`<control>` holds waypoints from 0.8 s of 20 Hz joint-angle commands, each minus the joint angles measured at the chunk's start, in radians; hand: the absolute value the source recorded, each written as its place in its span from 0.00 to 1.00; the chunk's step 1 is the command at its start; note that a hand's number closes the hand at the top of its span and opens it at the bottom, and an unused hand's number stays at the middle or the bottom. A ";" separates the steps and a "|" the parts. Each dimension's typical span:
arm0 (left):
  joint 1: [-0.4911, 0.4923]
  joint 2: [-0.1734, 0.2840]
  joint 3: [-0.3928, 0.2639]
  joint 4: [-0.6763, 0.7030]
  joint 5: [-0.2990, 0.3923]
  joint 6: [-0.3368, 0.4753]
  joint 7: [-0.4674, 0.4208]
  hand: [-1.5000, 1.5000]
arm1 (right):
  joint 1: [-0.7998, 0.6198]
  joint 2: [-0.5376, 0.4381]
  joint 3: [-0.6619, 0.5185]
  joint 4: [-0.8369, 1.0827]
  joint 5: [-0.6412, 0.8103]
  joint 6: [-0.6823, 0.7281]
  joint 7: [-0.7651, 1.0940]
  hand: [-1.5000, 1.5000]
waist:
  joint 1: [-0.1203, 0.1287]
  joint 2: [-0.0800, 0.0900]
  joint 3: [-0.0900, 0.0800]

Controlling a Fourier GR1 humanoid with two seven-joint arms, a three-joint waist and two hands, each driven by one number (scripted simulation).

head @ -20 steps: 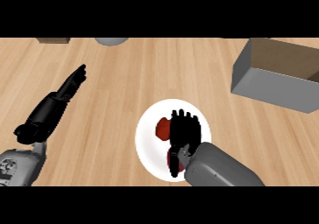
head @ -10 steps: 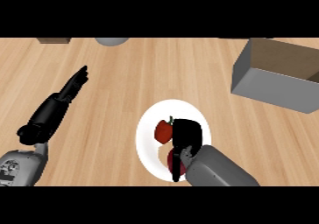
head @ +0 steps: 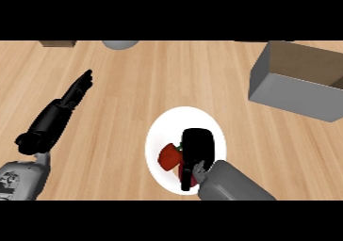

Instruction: Pick the pear from the plate and place it in the cardboard box

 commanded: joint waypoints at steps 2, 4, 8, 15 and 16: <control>0.007 0.000 0.011 0.020 -0.007 -0.006 -0.038 0.50 | 0.018 -0.114 0.093 -0.085 0.034 -0.006 -0.279 1.00 | 0.000 0.007 0.001; -0.014 0.000 0.002 0.021 -0.013 -0.003 -0.003 0.50 | 0.003 -0.149 0.155 -0.198 -0.004 0.008 -0.471 1.00 | -0.004 0.006 0.004; -0.047 -0.007 0.011 0.025 -0.001 -0.003 0.006 0.50 | -0.018 -0.244 0.209 -0.314 -0.002 -0.090 -0.788 1.00 | -0.004 0.011 0.006; 0.005 -0.011 0.017 0.040 -0.016 0.001 -0.027 0.50 | 0.041 -0.568 0.054 -0.532 0.016 -0.302 -1.119 1.00 | -0.022 0.006 0.002; 0.014 -0.006 0.025 0.028 -0.020 0.005 -0.046 0.50 | 0.063 -0.614 0.012 -0.617 -0.015 -0.281 -1.108 1.00 | -0.025 0.002 0.001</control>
